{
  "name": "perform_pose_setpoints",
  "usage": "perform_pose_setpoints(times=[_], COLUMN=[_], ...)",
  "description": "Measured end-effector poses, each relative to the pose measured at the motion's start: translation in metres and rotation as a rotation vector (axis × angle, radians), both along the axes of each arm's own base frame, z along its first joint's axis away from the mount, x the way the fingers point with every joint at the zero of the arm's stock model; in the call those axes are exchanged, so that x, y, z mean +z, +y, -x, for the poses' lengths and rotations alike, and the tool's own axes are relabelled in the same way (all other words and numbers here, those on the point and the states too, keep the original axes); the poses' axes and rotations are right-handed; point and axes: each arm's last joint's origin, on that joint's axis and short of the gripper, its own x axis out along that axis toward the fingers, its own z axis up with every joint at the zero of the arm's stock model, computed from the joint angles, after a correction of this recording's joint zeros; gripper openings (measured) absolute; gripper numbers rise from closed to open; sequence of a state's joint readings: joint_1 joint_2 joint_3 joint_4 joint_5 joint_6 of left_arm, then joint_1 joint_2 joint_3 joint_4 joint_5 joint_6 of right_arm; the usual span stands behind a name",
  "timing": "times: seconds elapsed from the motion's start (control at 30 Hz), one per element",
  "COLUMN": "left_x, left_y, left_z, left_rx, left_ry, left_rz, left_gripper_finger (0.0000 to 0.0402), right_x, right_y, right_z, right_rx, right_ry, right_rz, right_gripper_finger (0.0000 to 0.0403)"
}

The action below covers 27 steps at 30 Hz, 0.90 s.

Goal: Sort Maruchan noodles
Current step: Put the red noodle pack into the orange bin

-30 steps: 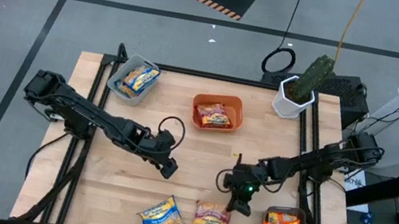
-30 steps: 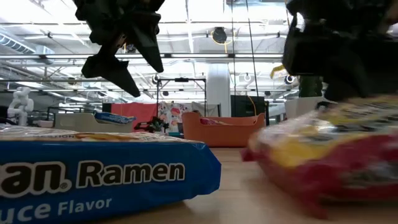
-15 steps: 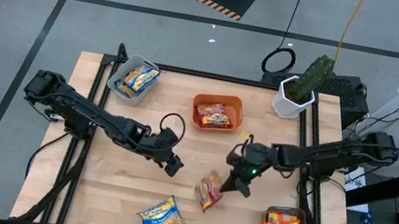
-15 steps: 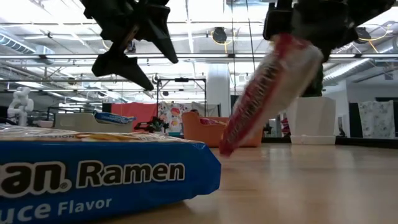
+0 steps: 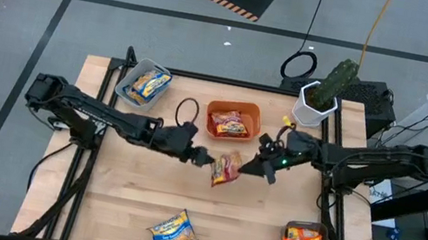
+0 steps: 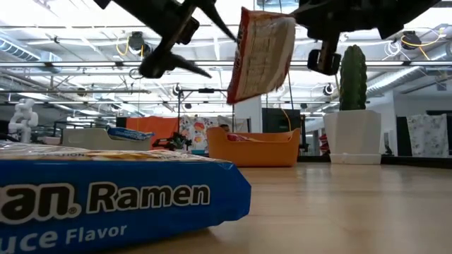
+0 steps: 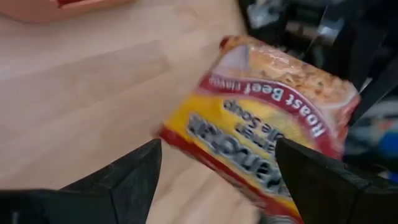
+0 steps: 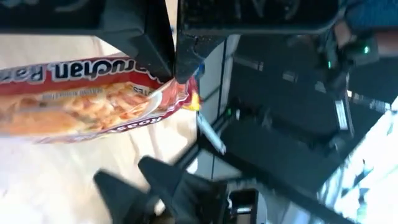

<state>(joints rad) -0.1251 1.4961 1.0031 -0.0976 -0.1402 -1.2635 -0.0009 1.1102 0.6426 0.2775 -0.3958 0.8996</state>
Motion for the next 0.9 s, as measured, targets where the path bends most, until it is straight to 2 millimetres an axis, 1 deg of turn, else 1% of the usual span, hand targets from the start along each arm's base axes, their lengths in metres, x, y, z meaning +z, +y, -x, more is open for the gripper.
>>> perform_pose_setpoints(times=[0.13, 0.3, 0.47, 0.6, 0.8, 0.9], left_x=[0.015, 0.031, 0.031, 0.032, 0.044, 0.046], left_y=[0.011, 0.024, 0.037, 0.046, 0.059, 0.065], left_z=[-0.006, -0.008, -0.008, -0.008, -0.010, -0.010], left_rx=[0.061, 0.114, 0.094, 0.067, 0.095, 0.116], left_ry=[-0.146, -0.284, -0.279, -0.290, -0.415, -0.446], left_rz=[0.107, 0.202, 0.248, 0.271, 0.311, 0.325], left_gripper_finger=[0.0317, 0.0317, 0.0317, 0.0317, 0.0317, 0.0317], right_x=[0.012, 0.024, 0.033, 0.039, 0.047, 0.050], right_y=[-0.006, -0.013, -0.021, -0.025, -0.027, -0.028], right_z=[0.007, 0.016, 0.024, 0.029, 0.034, 0.034], right_rx=[-0.098, -0.196, -0.236, -0.306, -0.390, -0.405], right_ry=[-0.054, -0.119, -0.168, -0.202, -0.262, -0.295], right_rz=[0.008, 0.045, 0.065, 0.086, 0.129, 0.129], right_gripper_finger=[0.0000, 0.0000, 0.0000, 0.0000, 0.0000, 0.0000])
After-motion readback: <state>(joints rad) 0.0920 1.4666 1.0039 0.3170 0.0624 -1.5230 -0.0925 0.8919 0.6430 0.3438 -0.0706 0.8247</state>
